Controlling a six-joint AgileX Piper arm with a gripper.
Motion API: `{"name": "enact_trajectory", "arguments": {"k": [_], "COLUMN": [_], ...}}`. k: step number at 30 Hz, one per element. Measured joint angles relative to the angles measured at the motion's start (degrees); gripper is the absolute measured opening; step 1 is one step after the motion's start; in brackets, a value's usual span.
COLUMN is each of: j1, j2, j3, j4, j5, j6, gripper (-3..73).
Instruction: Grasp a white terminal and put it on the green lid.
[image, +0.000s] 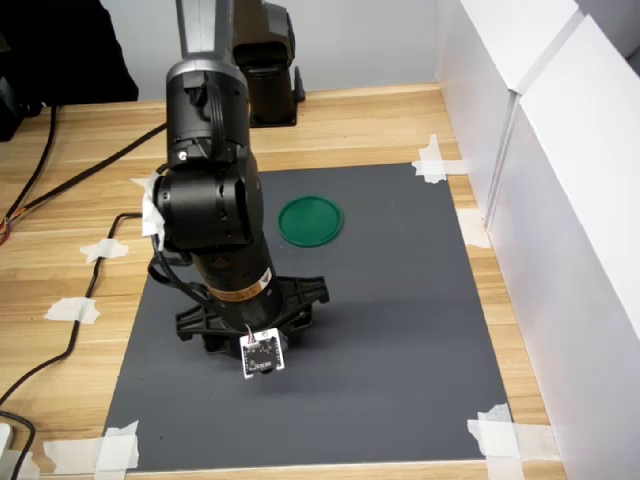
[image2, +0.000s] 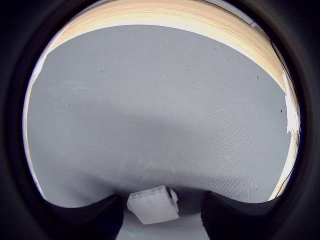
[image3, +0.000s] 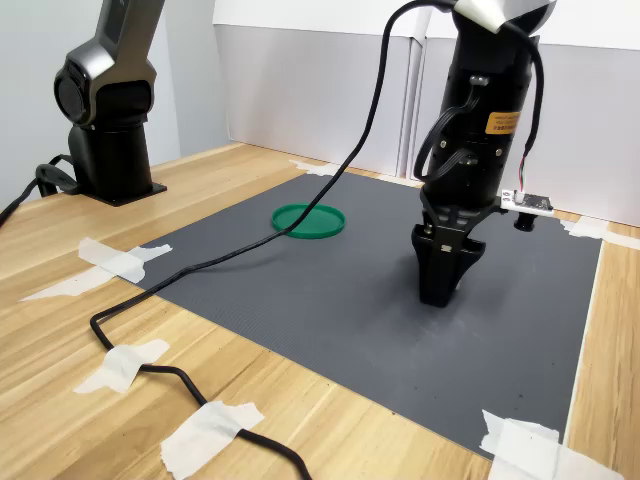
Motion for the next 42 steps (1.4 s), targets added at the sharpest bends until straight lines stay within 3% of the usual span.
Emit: {"name": "enact_trajectory", "arguments": {"k": [9, 17, 25, 32, 42], "j1": [0.00, 0.00, 0.00, 1.74, 11.12], "j2": [0.06, -0.54, -10.60, -25.33, -37.83], "j3": [0.00, 0.00, 2.61, 20.60, 49.02], "j4": [0.89, 1.75, 3.15, 3.42, 4.76], "j5": [-0.64, 1.55, 5.15, 1.14, -11.83], "j6": [-1.45, -1.10, -0.94, -1.44, 0.14], "gripper": [32.2, 32.3, 32.3, 32.3, 32.3]}}
